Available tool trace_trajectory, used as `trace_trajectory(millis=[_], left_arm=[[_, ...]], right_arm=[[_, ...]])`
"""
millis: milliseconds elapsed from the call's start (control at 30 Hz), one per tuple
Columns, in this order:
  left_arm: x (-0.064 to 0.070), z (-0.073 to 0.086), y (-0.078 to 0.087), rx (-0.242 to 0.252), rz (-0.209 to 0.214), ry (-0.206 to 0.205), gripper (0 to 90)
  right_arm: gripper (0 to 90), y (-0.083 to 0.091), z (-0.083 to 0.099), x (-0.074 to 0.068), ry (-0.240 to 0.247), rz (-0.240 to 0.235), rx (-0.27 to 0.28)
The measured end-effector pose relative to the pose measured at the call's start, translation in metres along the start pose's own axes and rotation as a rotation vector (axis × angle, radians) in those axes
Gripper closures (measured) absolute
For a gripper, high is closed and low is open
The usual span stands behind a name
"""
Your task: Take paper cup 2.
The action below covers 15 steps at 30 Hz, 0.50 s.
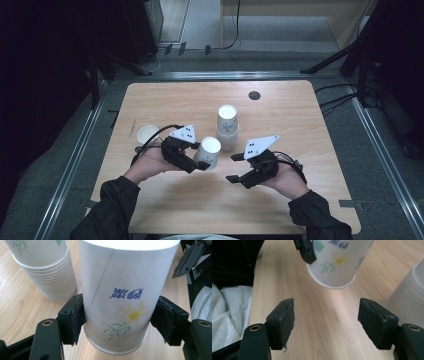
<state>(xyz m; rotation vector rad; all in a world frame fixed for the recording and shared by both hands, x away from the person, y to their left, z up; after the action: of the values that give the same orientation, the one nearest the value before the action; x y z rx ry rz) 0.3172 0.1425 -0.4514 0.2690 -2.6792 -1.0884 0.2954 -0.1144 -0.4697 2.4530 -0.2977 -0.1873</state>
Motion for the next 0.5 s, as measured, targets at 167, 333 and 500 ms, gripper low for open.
trace_trajectory(millis=[167, 333, 500], left_arm=[[0.002, 0.0, -0.005, -0.059, -0.008, -0.019, 30.7], [0.002, 0.001, -0.009, -0.095, -0.007, -0.024, 30.6], [0.002, 0.001, -0.012, -0.128, -0.005, -0.022, 30.6]], right_arm=[[29.6, -0.011, 0.003, 0.001, 0.011, 0.006, -0.033], [28.5, -0.018, 0.002, 0.002, -0.004, 0.003, -0.056], [28.4, -0.019, 0.0, 0.003, -0.005, 0.009, -0.04]])
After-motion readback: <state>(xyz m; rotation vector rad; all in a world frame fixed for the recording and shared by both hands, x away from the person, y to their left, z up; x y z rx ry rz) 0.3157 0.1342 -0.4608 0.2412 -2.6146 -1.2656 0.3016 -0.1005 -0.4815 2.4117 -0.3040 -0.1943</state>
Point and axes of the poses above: each handheld gripper's, and its own axes: y roughly backward along the jaws, z roughly out of its underside, x roughly to its right, the point moved 1 cm from there along -y, roughly forward along the jaws, and after that the axes turned 4 degrees about z, right-handed, at the moved point
